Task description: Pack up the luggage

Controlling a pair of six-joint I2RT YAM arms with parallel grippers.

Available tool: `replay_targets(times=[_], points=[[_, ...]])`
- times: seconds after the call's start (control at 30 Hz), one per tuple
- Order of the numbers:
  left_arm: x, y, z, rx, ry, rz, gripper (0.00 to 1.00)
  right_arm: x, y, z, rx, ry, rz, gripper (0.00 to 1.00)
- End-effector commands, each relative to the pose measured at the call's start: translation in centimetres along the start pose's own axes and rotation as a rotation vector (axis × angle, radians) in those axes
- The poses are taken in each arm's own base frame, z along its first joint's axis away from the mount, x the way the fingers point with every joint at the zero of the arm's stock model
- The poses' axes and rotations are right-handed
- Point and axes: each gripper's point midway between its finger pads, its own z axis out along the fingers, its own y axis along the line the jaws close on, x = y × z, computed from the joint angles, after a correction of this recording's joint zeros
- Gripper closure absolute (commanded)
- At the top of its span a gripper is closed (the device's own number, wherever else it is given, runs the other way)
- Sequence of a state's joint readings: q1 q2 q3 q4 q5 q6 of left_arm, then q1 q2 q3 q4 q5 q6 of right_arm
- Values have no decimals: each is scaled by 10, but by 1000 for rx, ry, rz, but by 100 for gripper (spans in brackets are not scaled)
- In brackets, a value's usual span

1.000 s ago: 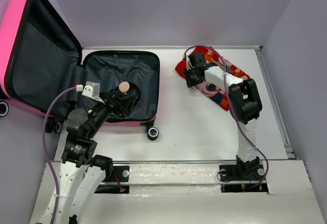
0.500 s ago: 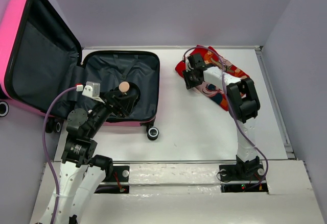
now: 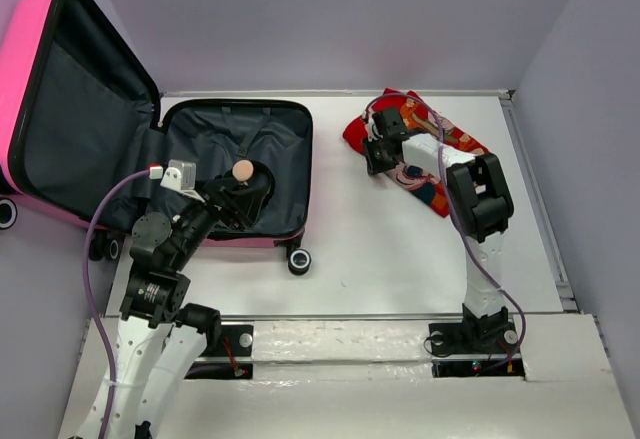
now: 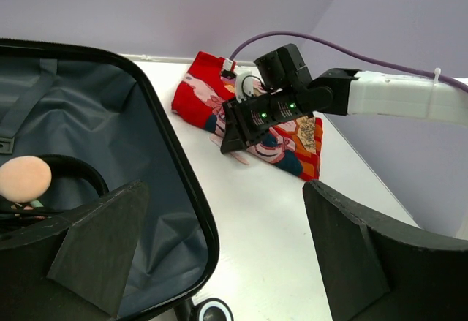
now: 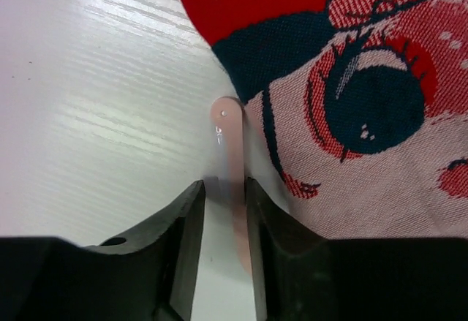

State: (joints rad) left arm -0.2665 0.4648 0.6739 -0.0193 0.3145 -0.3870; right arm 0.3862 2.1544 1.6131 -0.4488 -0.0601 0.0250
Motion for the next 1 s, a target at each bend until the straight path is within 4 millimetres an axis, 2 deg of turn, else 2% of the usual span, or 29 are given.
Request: replay_targets(times=[0.0,0.03,0.1,0.17,0.2,0.3,0.33,0.4,0.43,0.53,0.57,0.6,0.63,0.67,0.7,0.73,0.77,0.8,0.83,0.9,0.93,0.97], points=[[-17,-12,1,46,-45,17,1,20,11,-6,-18,40,39,61],[-17,-12,0,47,-46,18,1,25,14,-6,-15,51,31,52],[-17,-12,0,47,-46,18,1,29,10,-5,10,58,32,52],[-17,-12,0,46,-45,16,1,35,13,-3,10,71,22,63],[-18,-12,0,47,-48,18,1,37,17,-2,11,75,17,77],[-17,-12,0,48,-44,17,1,39,18,-4,26,76,14,88],[-17,-12,0,48,-44,17,1,33,18,-9,29,56,20,93],[-16,-12,1,50,-42,17,1,26,19,-17,27,23,36,93],[-17,-13,1,50,-43,17,1,12,22,-32,20,-24,40,93],[-17,-13,1,52,-42,17,1,-7,28,-58,-5,-106,63,93],[-17,-13,1,50,-43,19,1,-22,34,-80,-34,-167,68,93],[-17,-13,1,50,-43,17,1,-27,42,-89,-57,-194,72,93],[-17,-13,1,52,-42,17,1,-39,56,-109,-104,-251,60,93],[-16,-13,1,52,-40,17,1,-41,65,-118,-129,-264,55,93],[-17,-13,1,52,-42,16,1,-46,83,-127,-169,-291,42,93],[-16,-13,1,52,-42,16,1,-52,87,-136,-190,-314,44,93],[-17,-13,1,51,-44,16,1,-57,113,-148,-252,-341,17,93],[-17,-13,1,52,-44,15,1,-62,128,-154,-285,-355,17,93],[-17,-13,0,51,-44,16,1,-72,159,-169,-343,-388,-17,93],[-18,-12,0,46,-48,17,1,-84,195,-184,-423,-423,-46,93],[-18,-11,0,41,-49,15,1,-88,215,-180,-463,-414,-43,93],[-18,-11,0,41,-51,17,1,-94,231,-184,-505,-426,-43,93]])
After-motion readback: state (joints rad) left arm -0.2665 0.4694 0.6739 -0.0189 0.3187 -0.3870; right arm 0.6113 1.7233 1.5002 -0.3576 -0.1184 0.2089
